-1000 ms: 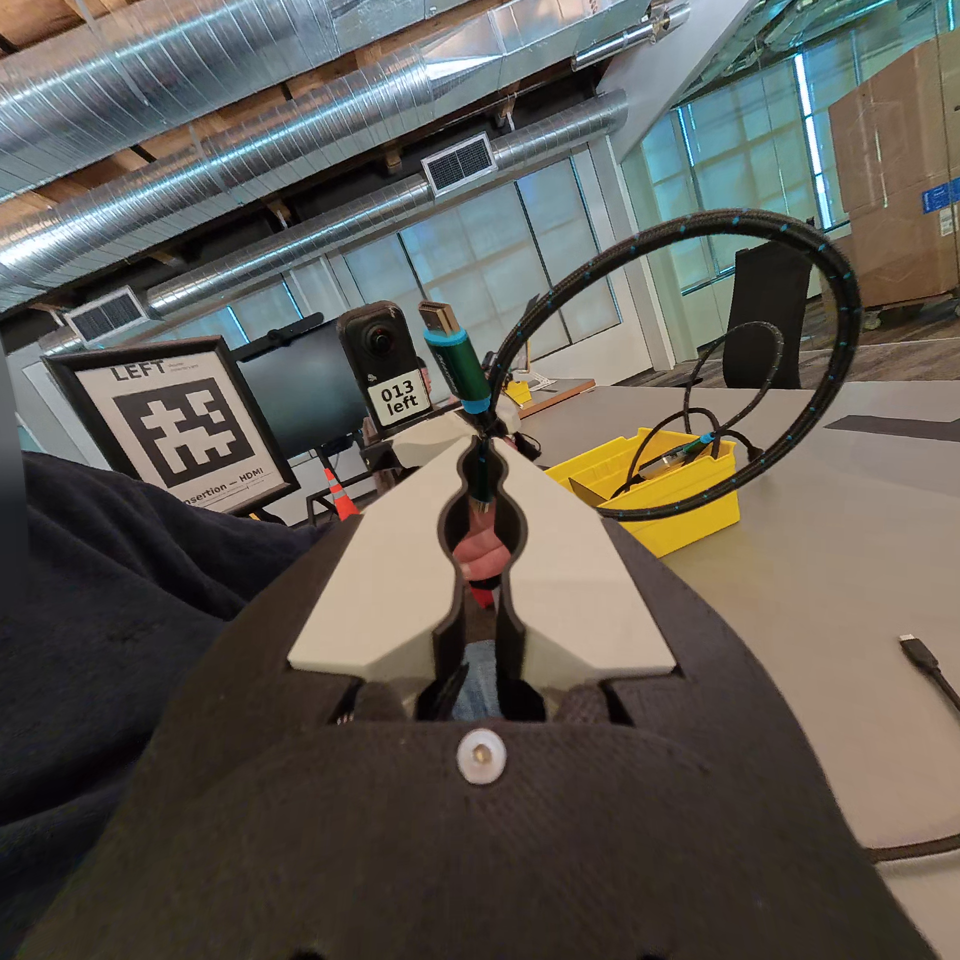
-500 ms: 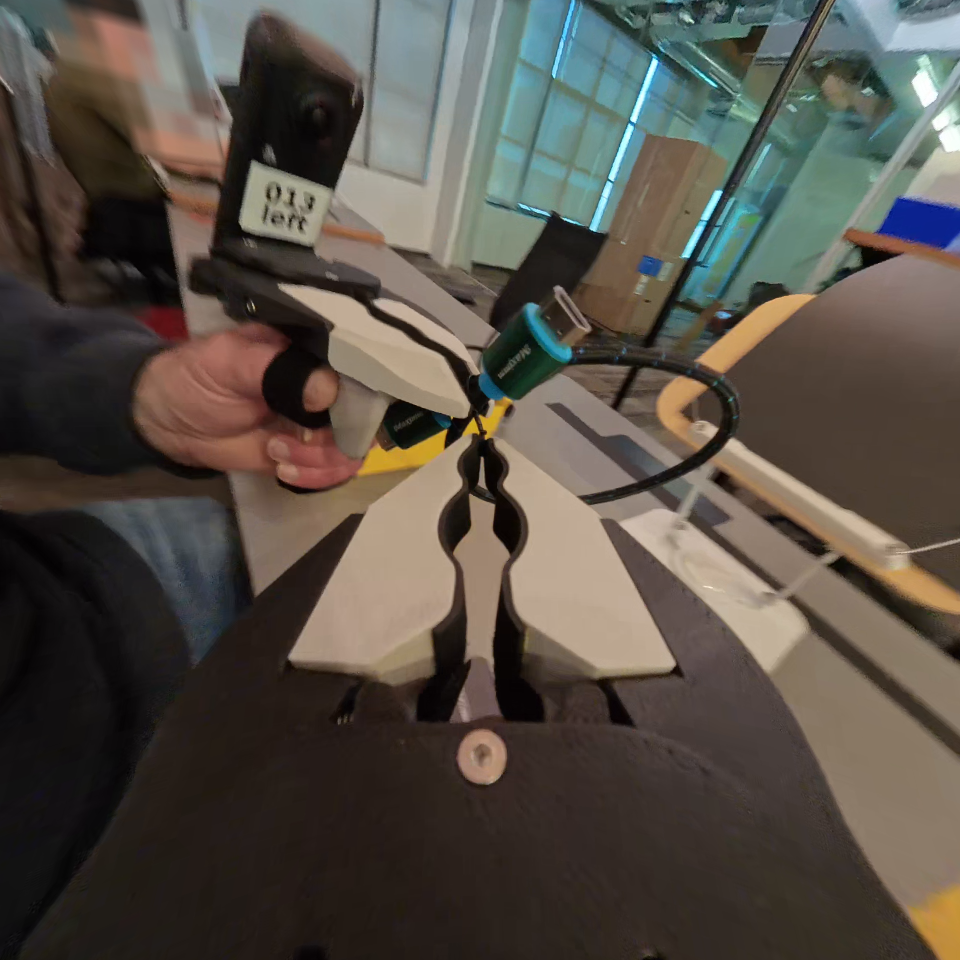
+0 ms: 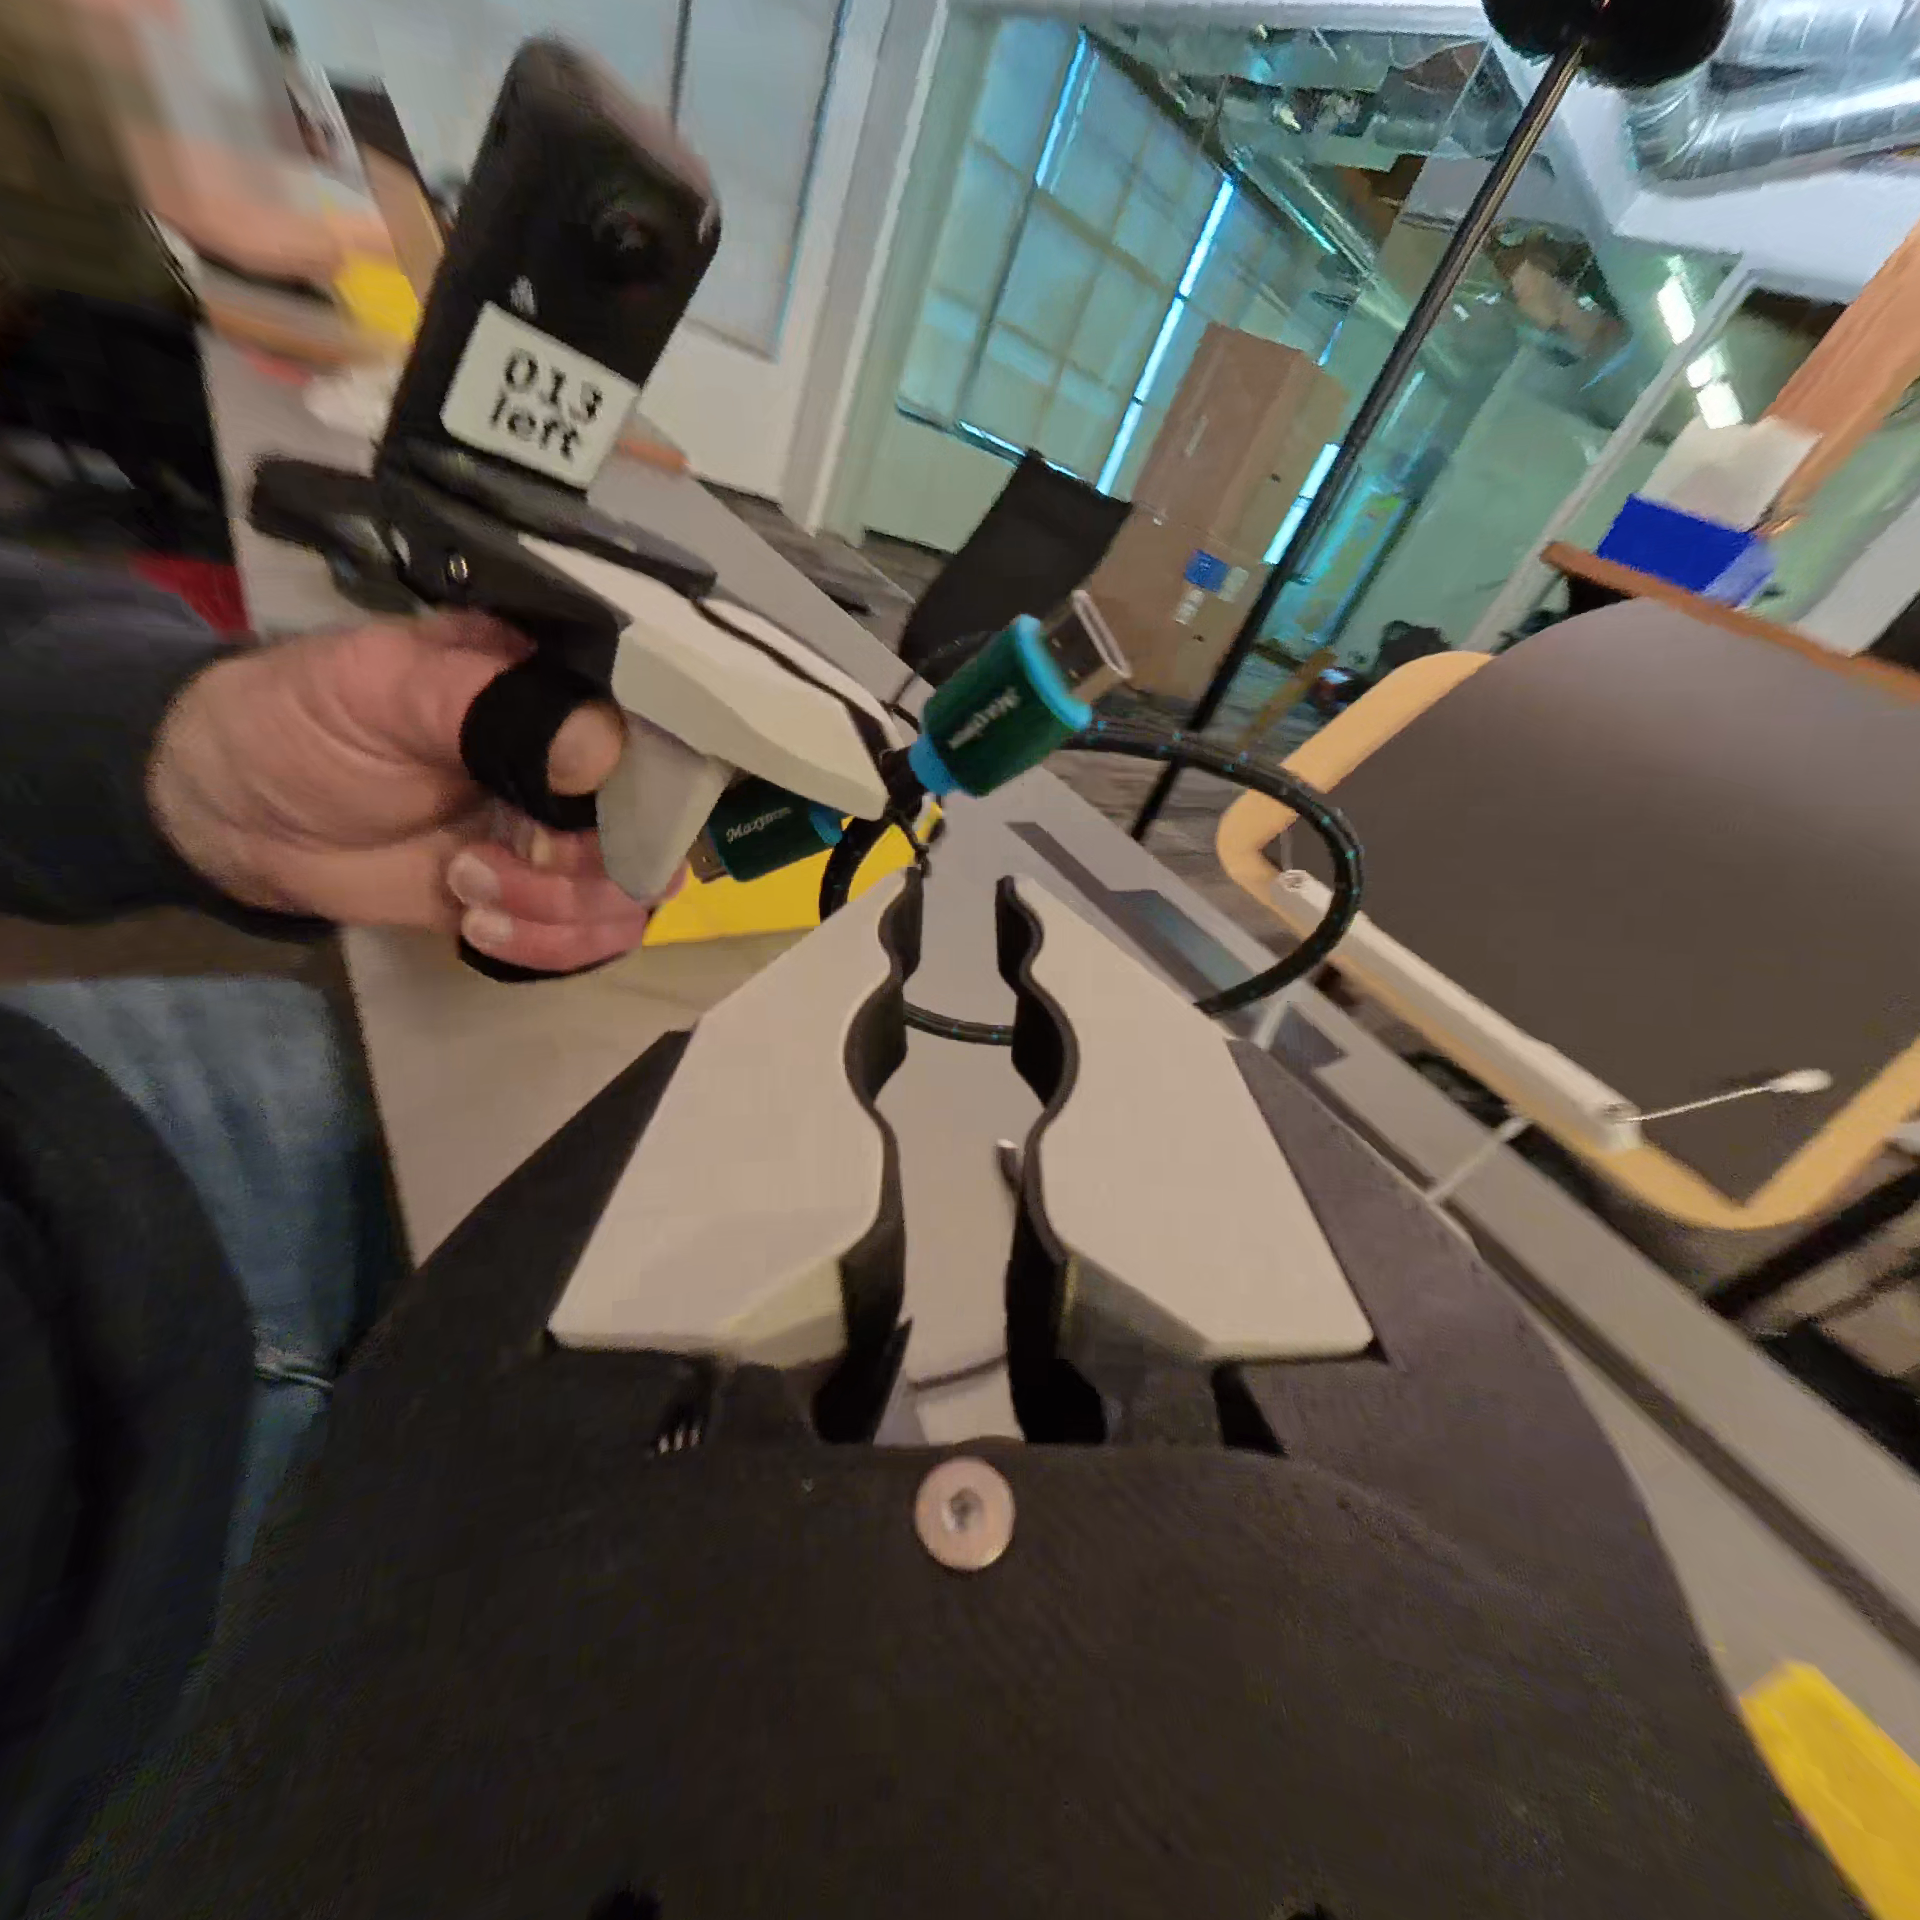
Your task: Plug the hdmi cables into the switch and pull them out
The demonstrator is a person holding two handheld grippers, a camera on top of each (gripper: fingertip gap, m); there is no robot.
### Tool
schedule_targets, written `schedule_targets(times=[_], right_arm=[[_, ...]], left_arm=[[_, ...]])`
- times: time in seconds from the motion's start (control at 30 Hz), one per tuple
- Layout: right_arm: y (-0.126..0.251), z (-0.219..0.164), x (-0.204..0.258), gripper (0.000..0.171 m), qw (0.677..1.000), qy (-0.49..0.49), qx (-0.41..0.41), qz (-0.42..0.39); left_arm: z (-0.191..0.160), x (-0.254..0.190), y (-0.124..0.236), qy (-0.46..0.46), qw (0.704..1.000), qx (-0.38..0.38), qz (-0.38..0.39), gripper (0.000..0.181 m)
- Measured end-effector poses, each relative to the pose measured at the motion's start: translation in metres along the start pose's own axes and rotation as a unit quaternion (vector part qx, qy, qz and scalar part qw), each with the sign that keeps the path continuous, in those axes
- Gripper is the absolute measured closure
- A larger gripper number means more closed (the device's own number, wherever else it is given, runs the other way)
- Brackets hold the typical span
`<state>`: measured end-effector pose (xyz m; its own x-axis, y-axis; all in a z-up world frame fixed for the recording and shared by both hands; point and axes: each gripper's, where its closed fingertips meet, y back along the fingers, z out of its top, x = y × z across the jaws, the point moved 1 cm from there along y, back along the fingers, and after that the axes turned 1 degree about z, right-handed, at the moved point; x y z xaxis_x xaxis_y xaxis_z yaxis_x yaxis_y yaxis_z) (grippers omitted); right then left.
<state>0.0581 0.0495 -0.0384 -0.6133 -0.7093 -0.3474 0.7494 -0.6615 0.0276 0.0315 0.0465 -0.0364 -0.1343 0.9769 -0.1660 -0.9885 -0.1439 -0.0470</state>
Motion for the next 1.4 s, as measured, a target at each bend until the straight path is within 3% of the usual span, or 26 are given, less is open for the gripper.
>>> schedule_targets(times=[0.2,0.33,0.5,0.77,1.4], right_arm=[[0.000,0.000,0.005,0.157,0.975,-0.187,-0.062,0.102],[-0.002,0.004,0.008,0.161,0.957,-0.240,-0.093,0.131],[-0.004,0.006,0.009,0.166,0.944,-0.275,-0.113,0.147],[-0.007,0.007,0.013,0.158,0.918,-0.328,-0.130,0.179],[-0.005,0.010,0.009,0.166,0.910,-0.340,-0.161,0.177]], left_arm=[[0.002,0.001,0.001,0.018,1.000,-0.014,-0.010,0.173],[0.003,-0.001,0.000,0.019,1.000,-0.019,-0.016,0.173],[0.003,-0.001,0.001,0.025,0.999,-0.024,-0.020,0.173],[0.006,-0.002,0.002,0.034,0.998,-0.035,-0.027,0.173],[0.006,-0.003,0.002,0.056,0.997,-0.046,-0.036,0.172]])
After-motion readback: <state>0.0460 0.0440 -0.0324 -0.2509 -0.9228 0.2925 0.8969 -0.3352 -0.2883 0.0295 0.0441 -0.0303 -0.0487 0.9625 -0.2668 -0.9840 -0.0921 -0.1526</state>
